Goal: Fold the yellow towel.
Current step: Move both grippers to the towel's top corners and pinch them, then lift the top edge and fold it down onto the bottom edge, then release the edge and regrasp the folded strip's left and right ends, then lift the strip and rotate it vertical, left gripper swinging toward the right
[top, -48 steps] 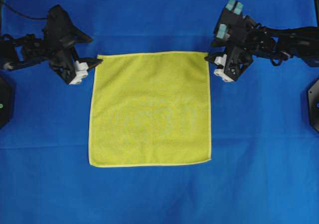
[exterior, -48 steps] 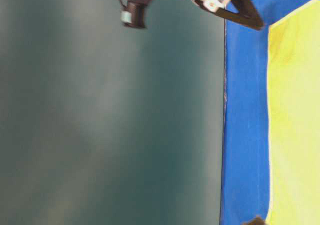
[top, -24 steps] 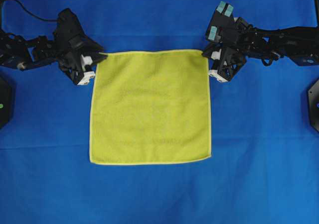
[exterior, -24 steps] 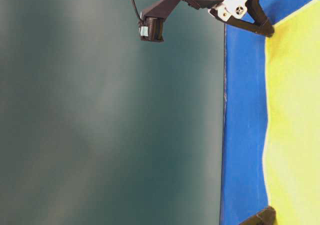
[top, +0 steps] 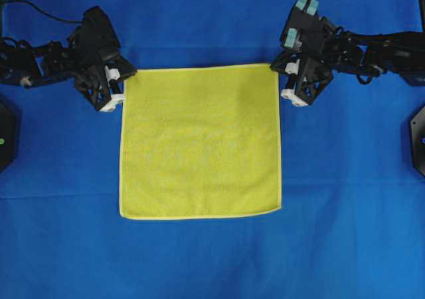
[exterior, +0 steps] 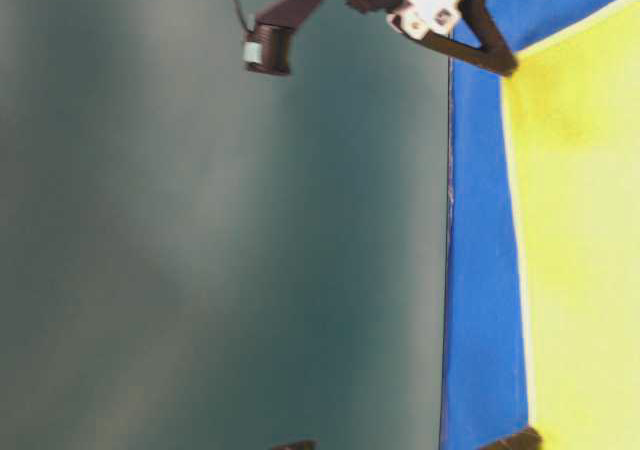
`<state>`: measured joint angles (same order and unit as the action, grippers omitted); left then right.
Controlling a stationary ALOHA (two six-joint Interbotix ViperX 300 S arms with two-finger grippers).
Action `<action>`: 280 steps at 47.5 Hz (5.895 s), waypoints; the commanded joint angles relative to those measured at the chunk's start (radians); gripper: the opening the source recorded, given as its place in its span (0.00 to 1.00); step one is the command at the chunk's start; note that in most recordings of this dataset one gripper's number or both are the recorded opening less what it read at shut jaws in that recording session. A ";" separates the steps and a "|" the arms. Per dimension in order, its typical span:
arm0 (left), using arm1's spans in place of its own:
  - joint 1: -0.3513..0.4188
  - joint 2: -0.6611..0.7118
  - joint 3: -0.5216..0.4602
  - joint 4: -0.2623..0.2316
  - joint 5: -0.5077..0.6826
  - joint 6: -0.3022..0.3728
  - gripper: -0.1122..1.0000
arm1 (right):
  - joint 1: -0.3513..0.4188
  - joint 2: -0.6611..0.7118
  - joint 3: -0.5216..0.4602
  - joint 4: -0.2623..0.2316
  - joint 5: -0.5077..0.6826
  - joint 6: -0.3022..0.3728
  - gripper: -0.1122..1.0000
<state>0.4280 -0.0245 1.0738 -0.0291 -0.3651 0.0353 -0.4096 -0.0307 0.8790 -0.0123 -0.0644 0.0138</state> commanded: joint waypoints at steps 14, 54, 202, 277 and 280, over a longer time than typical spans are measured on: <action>0.000 -0.084 -0.040 -0.002 0.103 0.028 0.11 | -0.002 -0.044 0.000 0.003 0.035 0.006 0.14; -0.592 -0.186 -0.046 -0.002 0.316 -0.239 0.11 | 0.514 -0.109 0.012 0.041 0.150 0.331 0.14; -0.439 -0.049 -0.081 0.002 0.471 -0.193 0.14 | 0.377 0.066 -0.049 -0.118 0.227 0.408 0.11; -0.632 -0.199 -0.387 0.002 0.528 -0.192 0.14 | 0.098 -0.262 -0.127 -0.258 0.382 0.402 0.11; -0.632 -0.166 -0.433 0.003 0.517 -0.184 0.14 | 0.084 -0.259 -0.143 -0.278 0.368 0.402 0.11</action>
<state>-0.1917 -0.2148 0.7087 -0.0261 0.1703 -0.1534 -0.3037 -0.2853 0.7716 -0.2684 0.3206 0.4188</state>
